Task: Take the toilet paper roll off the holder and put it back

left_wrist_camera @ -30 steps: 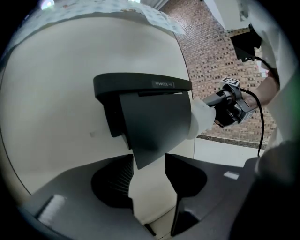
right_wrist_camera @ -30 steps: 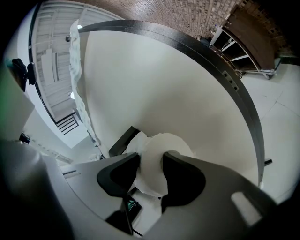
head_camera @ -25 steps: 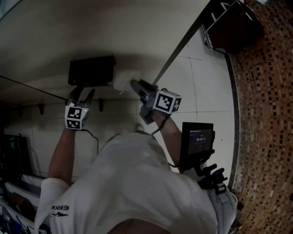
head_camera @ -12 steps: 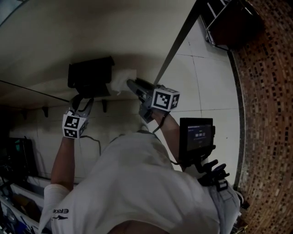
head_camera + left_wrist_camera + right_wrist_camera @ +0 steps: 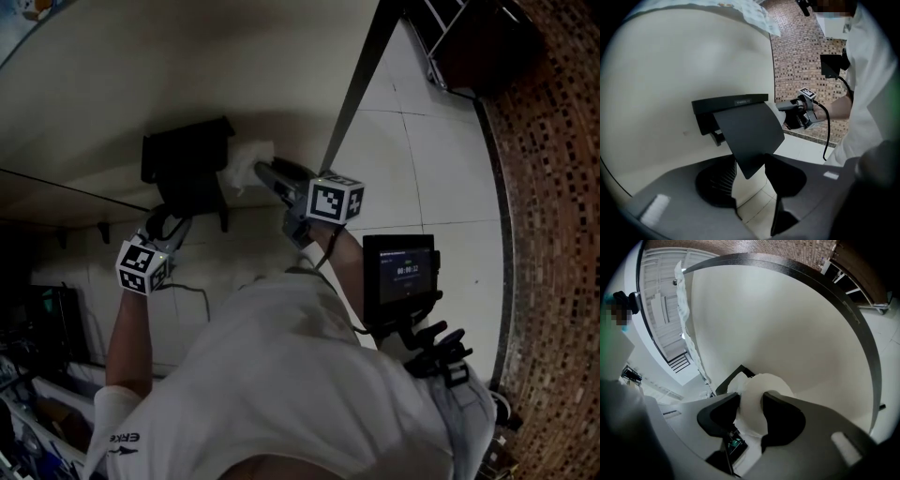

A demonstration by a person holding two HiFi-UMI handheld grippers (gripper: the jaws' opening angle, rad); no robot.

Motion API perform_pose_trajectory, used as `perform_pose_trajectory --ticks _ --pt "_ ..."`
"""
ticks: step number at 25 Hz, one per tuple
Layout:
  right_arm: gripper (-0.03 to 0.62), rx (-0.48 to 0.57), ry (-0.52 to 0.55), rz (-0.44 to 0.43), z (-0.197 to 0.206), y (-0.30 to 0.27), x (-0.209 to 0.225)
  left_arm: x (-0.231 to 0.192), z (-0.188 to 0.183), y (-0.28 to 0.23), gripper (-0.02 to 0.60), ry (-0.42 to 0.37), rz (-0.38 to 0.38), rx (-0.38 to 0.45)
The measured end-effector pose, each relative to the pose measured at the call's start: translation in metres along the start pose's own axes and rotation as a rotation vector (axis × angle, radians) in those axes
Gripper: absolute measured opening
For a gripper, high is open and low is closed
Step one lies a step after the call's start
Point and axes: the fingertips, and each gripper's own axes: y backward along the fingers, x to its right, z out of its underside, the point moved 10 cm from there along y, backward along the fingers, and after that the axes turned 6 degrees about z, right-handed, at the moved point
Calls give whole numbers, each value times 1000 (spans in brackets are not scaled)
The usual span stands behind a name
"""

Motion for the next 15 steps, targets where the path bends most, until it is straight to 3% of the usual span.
perform_pose_trajectory --ticks 8,15 --pt "173 31 -1 -30 -6 0 -3 2 -3 5 192 3 11 -8" --pt "170 -9 23 -21 -4 -2 -3 1 -3 8 195 4 9 -12"
